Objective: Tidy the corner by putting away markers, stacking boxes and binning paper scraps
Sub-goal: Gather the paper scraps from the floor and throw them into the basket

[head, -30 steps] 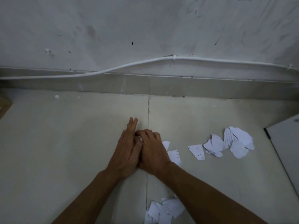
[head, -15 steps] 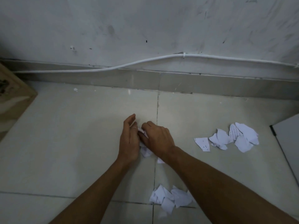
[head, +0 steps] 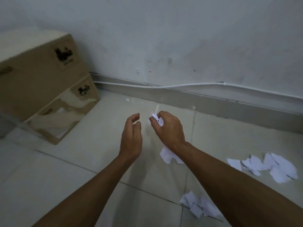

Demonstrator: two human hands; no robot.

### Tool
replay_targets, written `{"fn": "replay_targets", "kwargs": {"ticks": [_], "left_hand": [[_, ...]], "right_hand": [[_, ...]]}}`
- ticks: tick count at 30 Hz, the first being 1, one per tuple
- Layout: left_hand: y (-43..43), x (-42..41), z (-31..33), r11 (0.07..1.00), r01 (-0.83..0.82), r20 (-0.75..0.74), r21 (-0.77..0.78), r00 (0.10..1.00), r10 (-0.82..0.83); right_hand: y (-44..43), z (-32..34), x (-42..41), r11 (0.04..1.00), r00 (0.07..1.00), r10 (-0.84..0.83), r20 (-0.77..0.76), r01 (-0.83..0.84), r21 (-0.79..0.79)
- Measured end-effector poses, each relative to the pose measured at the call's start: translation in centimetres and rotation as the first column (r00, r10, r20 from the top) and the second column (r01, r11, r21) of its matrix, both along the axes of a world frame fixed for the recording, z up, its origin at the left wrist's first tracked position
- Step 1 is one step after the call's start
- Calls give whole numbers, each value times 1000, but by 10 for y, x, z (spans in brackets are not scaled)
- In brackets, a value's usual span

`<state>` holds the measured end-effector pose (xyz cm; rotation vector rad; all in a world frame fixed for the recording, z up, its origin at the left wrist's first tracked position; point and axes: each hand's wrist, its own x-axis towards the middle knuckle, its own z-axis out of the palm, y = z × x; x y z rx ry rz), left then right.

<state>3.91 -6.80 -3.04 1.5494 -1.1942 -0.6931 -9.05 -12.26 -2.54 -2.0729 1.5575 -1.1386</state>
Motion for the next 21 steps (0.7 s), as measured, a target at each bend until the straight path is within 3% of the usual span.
{"fn": "replay_targets", "kwargs": {"ticks": [10,16,21], "left_hand": [[94,130,57,960,-274,23,-47,961,276],[169,194,89,882,-452,-30,-131,891,453],[224,240,117,790,-567,-112,-233,823,557]], "right_hand": [[55,60,154,955,941,295,164,-297,-11],[127,106,236,856,838,517,173,-507,-103],[177,140,296,793,762,609,222,-590,-151]]}}
